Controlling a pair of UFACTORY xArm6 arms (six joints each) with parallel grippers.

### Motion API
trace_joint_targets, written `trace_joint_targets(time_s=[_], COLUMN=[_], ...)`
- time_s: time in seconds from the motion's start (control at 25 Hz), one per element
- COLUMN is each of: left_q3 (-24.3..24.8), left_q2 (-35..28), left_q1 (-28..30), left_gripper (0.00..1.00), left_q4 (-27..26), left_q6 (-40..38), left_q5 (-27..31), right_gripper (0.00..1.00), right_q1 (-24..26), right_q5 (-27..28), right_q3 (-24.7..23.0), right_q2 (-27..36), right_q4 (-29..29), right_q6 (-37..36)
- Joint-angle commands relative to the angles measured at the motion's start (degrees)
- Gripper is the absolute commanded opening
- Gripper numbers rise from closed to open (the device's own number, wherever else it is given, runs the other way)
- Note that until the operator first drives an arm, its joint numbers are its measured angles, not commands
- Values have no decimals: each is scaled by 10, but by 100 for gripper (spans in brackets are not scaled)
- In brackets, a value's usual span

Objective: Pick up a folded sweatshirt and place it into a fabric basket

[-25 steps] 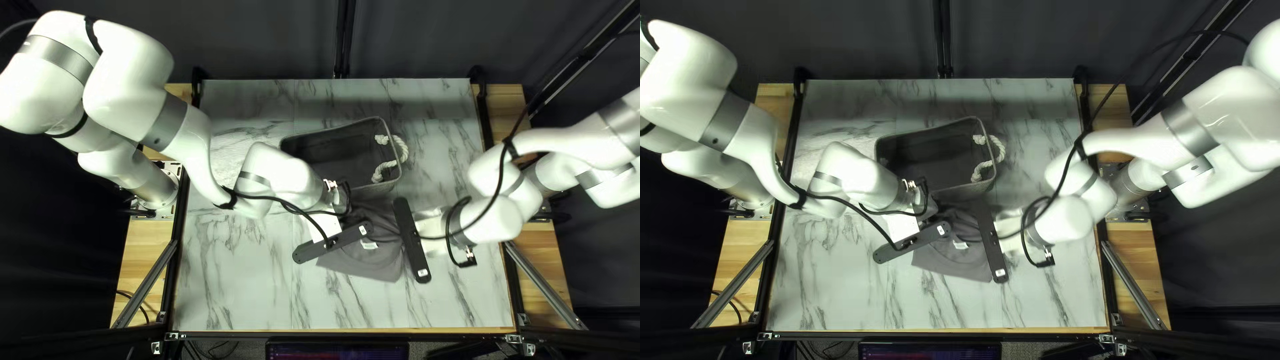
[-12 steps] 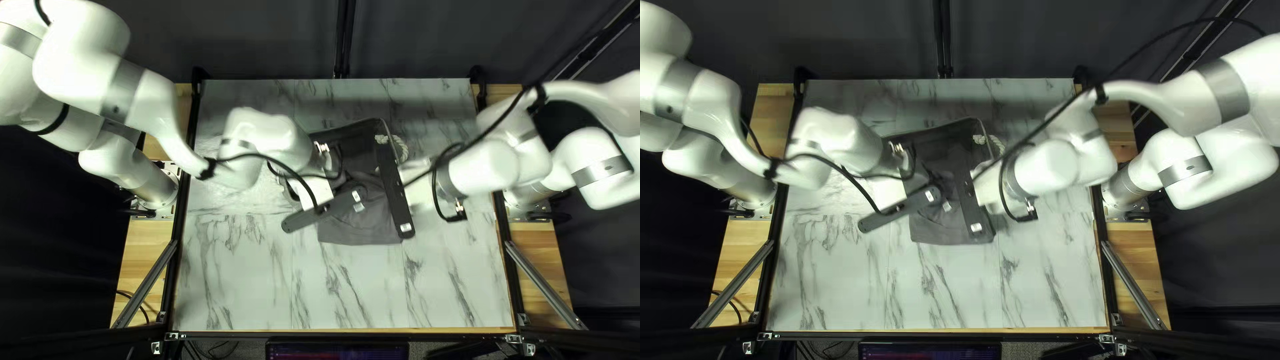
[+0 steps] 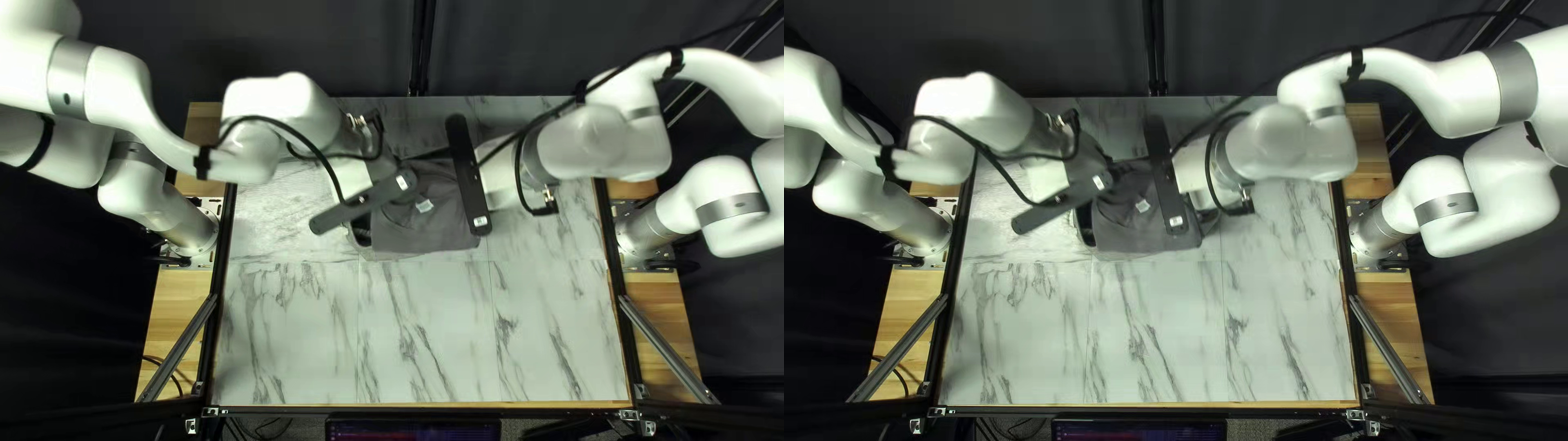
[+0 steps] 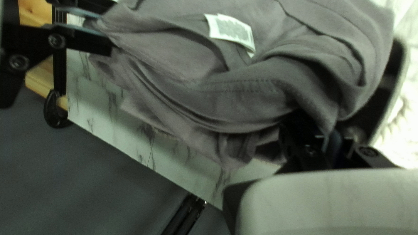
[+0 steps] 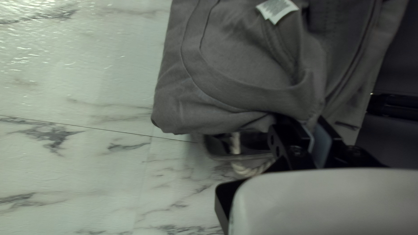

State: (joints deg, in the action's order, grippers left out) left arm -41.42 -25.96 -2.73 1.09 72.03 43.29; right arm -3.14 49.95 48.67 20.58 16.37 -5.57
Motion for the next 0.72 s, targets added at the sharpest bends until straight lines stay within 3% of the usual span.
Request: trace_joint_targets(time_s=[0.04, 0.36, 0.72], left_q3=[14, 28, 65], left_q2=[-11, 23, 45], left_q1=[-34, -91, -117], left_gripper=[0, 0, 0], left_q4=[-25, -72, -133], left_q6=[46, 131, 198], left_q5=[-10, -56, -114], right_gripper=[7, 4, 4], right_q1=[55, 122, 152], right_q5=[-33, -115, -185], right_q3=[-4, -30, -66], right_q2=[-9, -43, -71], right_q4=[-20, -53, -87], right_q6=[-58, -130, -173])
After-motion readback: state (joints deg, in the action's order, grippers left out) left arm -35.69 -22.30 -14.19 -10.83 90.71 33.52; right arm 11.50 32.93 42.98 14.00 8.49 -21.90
